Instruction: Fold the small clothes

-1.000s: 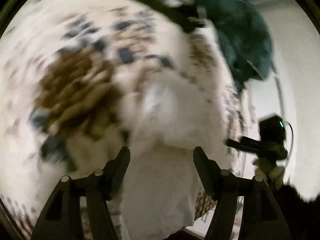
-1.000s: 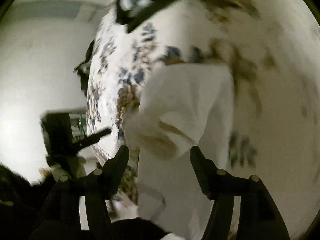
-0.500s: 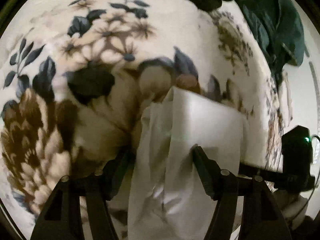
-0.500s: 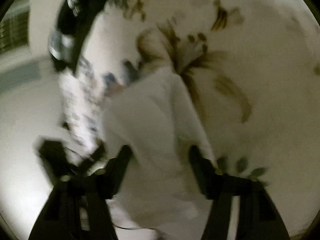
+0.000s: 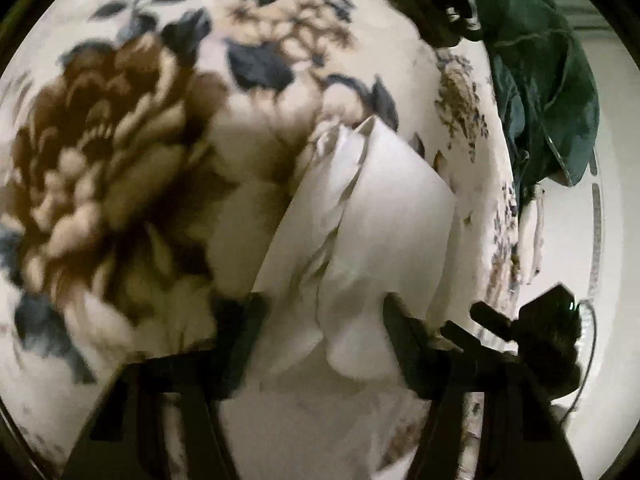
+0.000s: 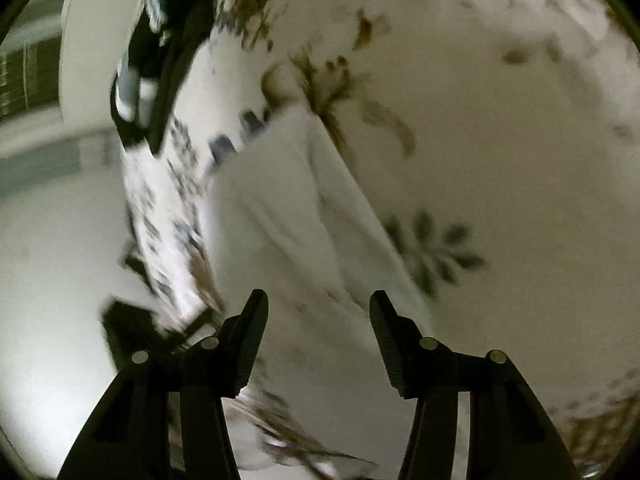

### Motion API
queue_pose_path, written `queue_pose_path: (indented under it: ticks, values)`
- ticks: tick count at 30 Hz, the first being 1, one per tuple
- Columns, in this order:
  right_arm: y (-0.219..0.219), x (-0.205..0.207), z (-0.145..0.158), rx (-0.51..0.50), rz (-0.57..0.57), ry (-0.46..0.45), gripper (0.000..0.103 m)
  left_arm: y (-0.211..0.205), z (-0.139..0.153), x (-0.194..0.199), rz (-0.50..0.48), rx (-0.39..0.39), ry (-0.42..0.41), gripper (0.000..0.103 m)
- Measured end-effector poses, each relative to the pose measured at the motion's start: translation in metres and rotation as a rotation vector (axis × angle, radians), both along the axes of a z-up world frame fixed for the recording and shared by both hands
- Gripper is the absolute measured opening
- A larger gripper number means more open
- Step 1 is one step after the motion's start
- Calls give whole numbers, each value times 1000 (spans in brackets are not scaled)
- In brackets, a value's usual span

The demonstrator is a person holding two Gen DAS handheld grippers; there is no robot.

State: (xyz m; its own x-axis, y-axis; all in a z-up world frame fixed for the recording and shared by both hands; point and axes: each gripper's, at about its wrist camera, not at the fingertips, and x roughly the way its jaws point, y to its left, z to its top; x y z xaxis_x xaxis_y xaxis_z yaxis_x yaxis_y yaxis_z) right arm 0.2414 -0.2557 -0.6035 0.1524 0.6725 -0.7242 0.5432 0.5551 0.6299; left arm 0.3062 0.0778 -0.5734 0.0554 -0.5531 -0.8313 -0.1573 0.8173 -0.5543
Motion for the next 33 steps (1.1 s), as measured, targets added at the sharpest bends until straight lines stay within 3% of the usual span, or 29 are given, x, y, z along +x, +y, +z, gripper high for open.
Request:
queue_pose_path:
  ticks: [1,2,3,4,6,9,11,12,13,14,15,19,22,26,32,33]
  values:
    - [6,7,-9,6,-9,14,55,-4,-1,-1,-21,23,-11,3]
    - [12,11,-15,1,-3,23,54,-4,-1,-3,-30,46,-33,3]
    - [20,16,-20,-18,26,35,45,-3,1,-5,-39,70,-59,3]
    - [28,19,-21,-86,68,48,5,-3,0,-7,-59,97,-66,3]
    - [28,11,-23,-163,90,41,7,-4,-6,-11,-86,112,-70,4]
    - [29,5,-32,-157,101,54,7,-7,-3,-13,-110,84,-65,7]
    - [26,1,-36,-86,99,66,14,-4,12,-21,-104,43,-92,10]
    - [25,-2,-35,-66,106,59,22,-2,23,-29,-105,57,-122,26]
    - [25,-10,-26,-72,121,38,50,0,33,-39,-108,80,-144,56]
    - [20,-23,-14,-96,135,21,68,3,40,-51,-111,89,-151,74]
    - [18,-36,-6,-110,144,13,69,6,46,-65,-99,101,-150,91]
    - [5,-97,9,-103,158,51,68,13,39,-121,-71,141,-74,91]
    - [-10,-148,2,-97,164,112,69,22,7,-166,-35,172,35,91]
    - [-5,-195,-25,-47,149,183,69,25,-39,-211,-15,151,159,91]
    - [10,-231,-55,44,144,190,69,11,-45,-227,-37,118,108,88]
    - [13,-232,-59,53,142,194,69,9,-44,-228,-35,110,95,72]
